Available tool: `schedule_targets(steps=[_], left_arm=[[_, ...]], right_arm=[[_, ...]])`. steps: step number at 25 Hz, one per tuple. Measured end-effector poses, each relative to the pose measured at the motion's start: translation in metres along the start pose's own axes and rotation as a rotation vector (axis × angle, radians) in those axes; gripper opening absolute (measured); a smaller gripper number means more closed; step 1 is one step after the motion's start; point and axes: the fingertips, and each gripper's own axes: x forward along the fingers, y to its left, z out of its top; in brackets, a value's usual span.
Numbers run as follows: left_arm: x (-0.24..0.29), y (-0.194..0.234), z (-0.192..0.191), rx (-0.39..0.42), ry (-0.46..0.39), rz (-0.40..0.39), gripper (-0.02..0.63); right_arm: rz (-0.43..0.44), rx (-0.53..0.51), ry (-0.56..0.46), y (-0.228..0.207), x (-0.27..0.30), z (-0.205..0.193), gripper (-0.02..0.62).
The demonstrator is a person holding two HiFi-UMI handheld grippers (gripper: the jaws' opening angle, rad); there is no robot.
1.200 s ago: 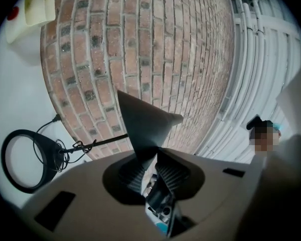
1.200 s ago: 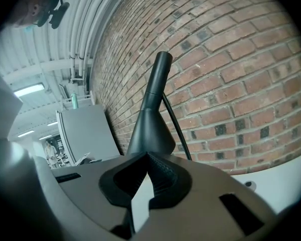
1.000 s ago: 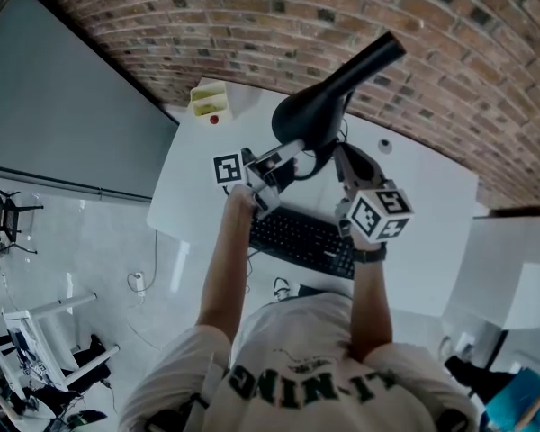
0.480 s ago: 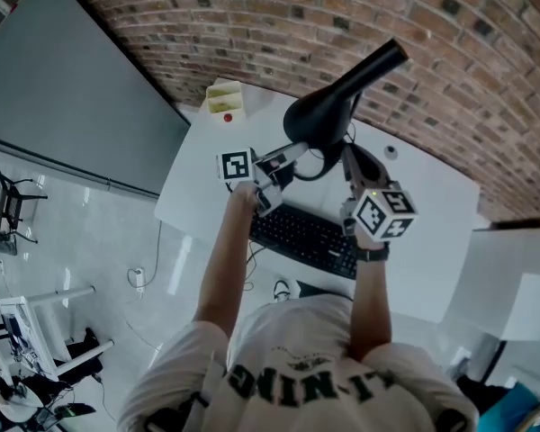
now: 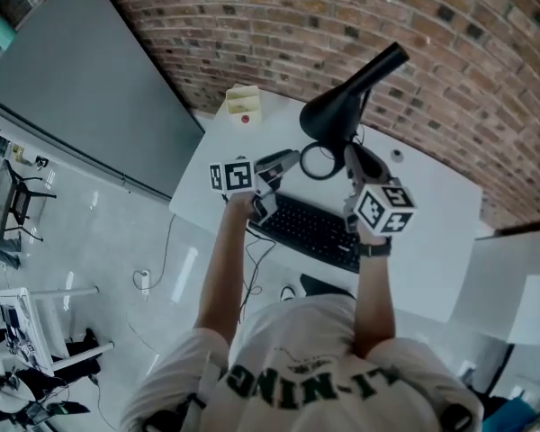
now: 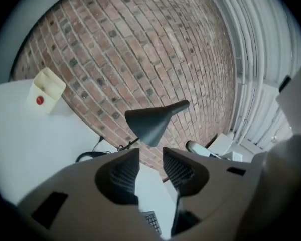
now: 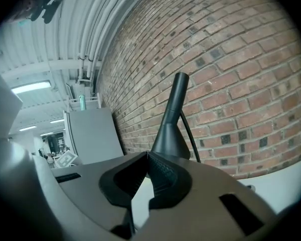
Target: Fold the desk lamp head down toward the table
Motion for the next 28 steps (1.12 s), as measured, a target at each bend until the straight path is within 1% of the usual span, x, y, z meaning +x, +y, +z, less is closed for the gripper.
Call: schedule_targets(steps=[3,6,7,10,15,20,25,28], left_arm=[[-0.023,-0.008,0.003,0.107,-0.024,0.098,0.138],[-0.046,-0.013,0.004,0.25,-0.02,0.252,0.137],[-0.051,-0.018,0.005,0.293,-0.024,0.289,0.137],[-0.064,-0.038,0.009,0.393,-0.054,0.34,0.137],[-0.087,-0.064,0.019,0.545,-0.134,0.462,0.133],[-0.108,-0.086,0.026,0.638,-0.24,0.559,0.119],[-0.119,-0.106,0.024,0.736,-0.28,0.623,0.09],[-0.126,-0.116,0.023,0.793,-0.31,0.667,0.058]], right_arm=[[-0.002,-0.031,0.001,0.013,-0.005,0.001,0.003],[-0.027,-0.075,-0.001,0.023,-0.013,-0.001,0.003],[-0.041,-0.094,0.004,0.026,-0.016,-0.002,0.003],[-0.076,-0.145,0.021,0.036,-0.024,-0.005,0.003],[-0.098,-0.167,0.01,0.051,-0.039,-0.006,0.003],[-0.114,-0.182,-0.015,0.063,-0.055,-0.005,0.003],[-0.138,-0.188,-0.035,0.069,-0.072,-0.007,0.003],[-0.148,-0.196,-0.057,0.073,-0.081,-0.005,0.003]])
